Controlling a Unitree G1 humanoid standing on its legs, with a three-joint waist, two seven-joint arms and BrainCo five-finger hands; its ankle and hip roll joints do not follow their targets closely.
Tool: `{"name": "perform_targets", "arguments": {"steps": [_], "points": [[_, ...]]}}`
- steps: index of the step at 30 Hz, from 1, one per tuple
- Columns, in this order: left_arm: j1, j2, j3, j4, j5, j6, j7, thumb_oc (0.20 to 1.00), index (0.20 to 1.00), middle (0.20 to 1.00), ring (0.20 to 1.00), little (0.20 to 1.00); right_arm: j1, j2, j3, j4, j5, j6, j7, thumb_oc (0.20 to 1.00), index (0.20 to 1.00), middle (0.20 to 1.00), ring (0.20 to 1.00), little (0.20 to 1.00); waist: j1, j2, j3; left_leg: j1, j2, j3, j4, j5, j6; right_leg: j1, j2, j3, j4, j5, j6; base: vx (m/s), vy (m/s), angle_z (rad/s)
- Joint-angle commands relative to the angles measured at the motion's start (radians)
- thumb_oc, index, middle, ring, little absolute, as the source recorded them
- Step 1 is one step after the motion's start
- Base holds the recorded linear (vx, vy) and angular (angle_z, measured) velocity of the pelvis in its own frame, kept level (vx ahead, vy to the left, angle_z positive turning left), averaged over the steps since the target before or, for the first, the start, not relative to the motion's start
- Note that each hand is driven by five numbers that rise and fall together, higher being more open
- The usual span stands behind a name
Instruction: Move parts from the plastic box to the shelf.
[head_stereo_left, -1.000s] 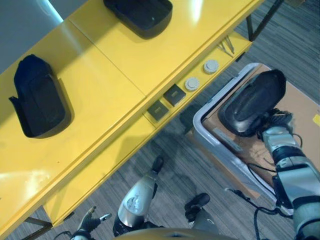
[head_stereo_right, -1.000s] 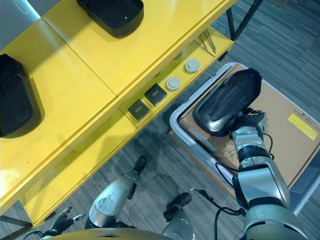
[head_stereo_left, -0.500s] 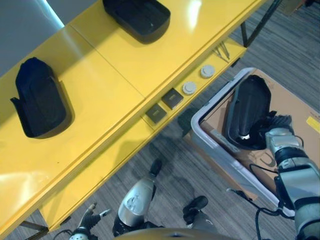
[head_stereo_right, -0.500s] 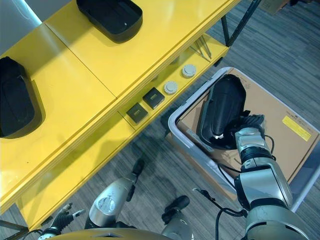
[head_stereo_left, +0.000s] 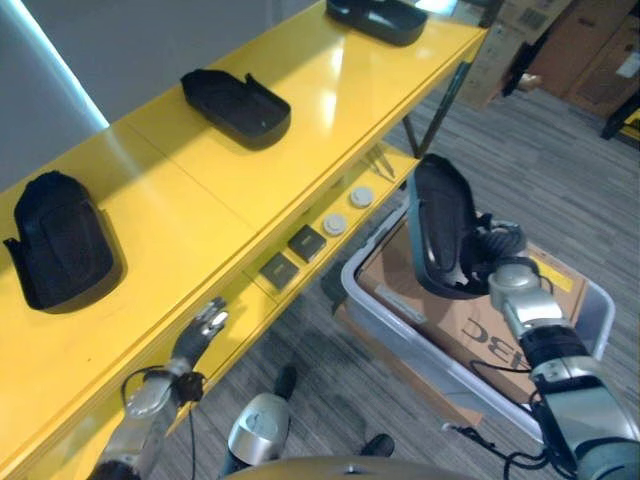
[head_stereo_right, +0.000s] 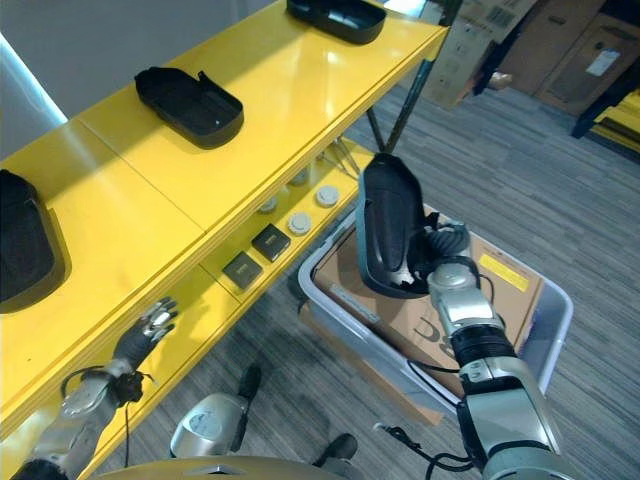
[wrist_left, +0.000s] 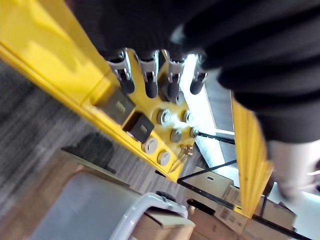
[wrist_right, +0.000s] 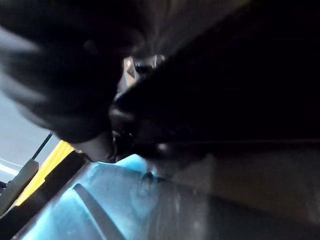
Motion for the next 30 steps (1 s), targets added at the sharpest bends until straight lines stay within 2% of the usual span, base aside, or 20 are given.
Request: {"name": "perform_targets", "arguments": {"steps": [1,2,3,4,6,9,11,13,15,16,21,25,30], "points": [[-0.082,-0.013,-0.046,-0.012,-0.048,0.124,-0.057,1.000,1.000,1.000,1.000,1.000,-0.042,-0.024,0.069,-0.033,-0.015,-0.013,-0.041,0.200,0.200,0.200,0.200,0.200,0.010,0.000,-0.070,-0.001,0.016,0.006,-0.010,-0.054,0.003,-0.023,-0.024,0.080,0.083,-0.067,0.043,0.07,-0.043,-0.22],[-0.098,-0.019,-0.055,-0.024,-0.052,0.152,-0.056,1.000,1.000,1.000,1.000,1.000,-0.042,-0.015,0.076,-0.037,-0.014,-0.010,-0.044,0.200,0.200,0.200,0.200,0.200,0.006,0.000,-0.075,0.004,0.017,0.009,-0.010,-0.055,0.003,-0.020,-0.023,0.083,0.081,-0.066,0.043,0.08,-0.043,-0.16],[-0.149,-0.036,-0.085,-0.047,-0.077,0.219,-0.057,1.000,1.000,1.000,1.000,1.000,-0.038,0.013,0.097,-0.050,-0.013,-0.011,-0.059,0.200,0.200,0.200,0.200,0.200,-0.008,0.002,-0.088,0.017,0.019,0.018,-0.010,-0.057,0.004,-0.010,-0.022,0.093,0.074,-0.062,0.044,0.06,-0.029,-0.10],[-0.173,-0.043,-0.097,-0.051,-0.081,0.240,-0.053,1.000,1.000,1.000,1.000,1.000,-0.037,0.024,0.106,-0.057,-0.016,-0.007,-0.064,0.200,0.200,0.200,0.200,0.200,-0.015,0.003,-0.093,0.023,0.020,0.023,-0.011,-0.058,0.005,-0.007,-0.022,0.099,0.070,-0.060,0.045,0.07,-0.034,-0.07],[-0.253,-0.078,-0.148,-0.044,-0.128,0.326,-0.014,1.000,1.000,1.000,1.000,1.000,-0.032,0.059,0.136,-0.069,-0.019,-0.006,-0.079,0.200,0.200,0.200,0.200,0.200,-0.042,0.004,-0.109,0.033,0.024,0.039,-0.010,-0.059,0.007,-0.001,-0.019,0.114,0.058,-0.053,0.046,0.05,-0.026,-0.22],[-0.321,-0.119,-0.186,-0.018,-0.200,0.399,0.033,1.000,1.000,1.000,1.000,1.000,-0.031,0.089,0.163,-0.071,-0.022,-0.010,-0.087,0.200,0.200,0.200,0.200,0.200,-0.070,0.005,-0.122,0.049,0.028,0.061,-0.012,-0.064,0.007,0.005,-0.017,0.132,0.047,-0.048,0.049,0.04,-0.027,-0.16],[-0.348,-0.137,-0.202,0.003,-0.215,0.414,0.038,1.000,1.000,1.000,1.000,1.000,-0.030,0.098,0.170,-0.075,-0.025,-0.009,-0.088,0.200,0.200,0.200,0.200,0.200,-0.083,0.005,-0.126,0.054,0.031,0.072,-0.011,-0.067,0.006,0.006,-0.017,0.139,0.044,-0.046,0.049,0.02,-0.029,-0.20],[-0.414,-0.193,-0.241,0.050,-0.309,0.486,0.081,1.000,1.000,1.000,1.000,1.000,-0.026,0.130,0.196,-0.080,-0.037,-0.018,-0.095,0.200,0.200,0.200,0.200,0.200,-0.125,0.004,-0.138,0.069,0.042,0.109,-0.014,-0.071,0.005,0.006,-0.011,0.162,0.033,-0.042,0.050,0.03,-0.049,-0.31],[-0.436,-0.214,-0.259,0.072,-0.292,0.500,0.070,1.000,1.000,1.000,1.000,1.000,-0.021,0.140,0.201,-0.084,-0.040,-0.023,-0.100,0.200,0.200,0.200,0.200,0.200,-0.143,0.004,-0.143,0.076,0.048,0.125,-0.016,-0.071,0.003,0.006,-0.008,0.171,0.027,-0.040,0.050,0.02,-0.053,-0.34],[-0.462,-0.240,-0.288,0.097,-0.291,0.511,0.099,1.000,1.000,1.000,1.000,1.000,-0.020,0.147,0.208,-0.079,-0.039,-0.037,-0.099,0.200,0.200,0.200,0.200,0.200,-0.163,0.003,-0.148,0.082,0.058,0.141,-0.017,-0.071,0.000,0.005,-0.004,0.181,0.023,-0.041,0.048,0.02,-0.053,-0.34],[-0.509,-0.279,-0.334,0.149,-0.308,0.518,0.175,1.000,1.000,1.000,1.000,1.000,-0.024,0.158,0.219,-0.072,-0.045,-0.046,-0.087,0.200,0.200,0.200,0.200,0.200,-0.201,0.001,-0.158,0.095,0.077,0.181,-0.020,-0.070,-0.007,0.003,0.002,0.192,0.014,-0.040,0.051,0.01,-0.047,-0.31],[-0.549,-0.306,-0.359,0.203,-0.297,0.504,0.218,1.000,1.000,1.000,1.000,1.000,-0.025,0.163,0.217,-0.071,-0.048,-0.042,-0.061,0.200,0.200,0.200,0.200,0.200,-0.240,-0.001,-0.169,0.109,0.098,0.226,-0.027,-0.066,-0.016,0.004,0.004,0.195,-0.003,-0.033,0.055,0.01,-0.051,-0.34],[-0.580,-0.329,-0.372,0.214,-0.290,0.478,0.250,1.000,1.000,1.000,1.000,1.000,-0.020,0.169,0.214,-0.070,-0.054,-0.043,-0.030,0.200,0.200,0.200,0.200,0.200,-0.267,-0.002,-0.178,0.121,0.114,0.263,-0.032,-0.060,-0.024,0.006,0.005,0.191,-0.015,-0.026,0.059,0.01,-0.029,-0.28]]}}
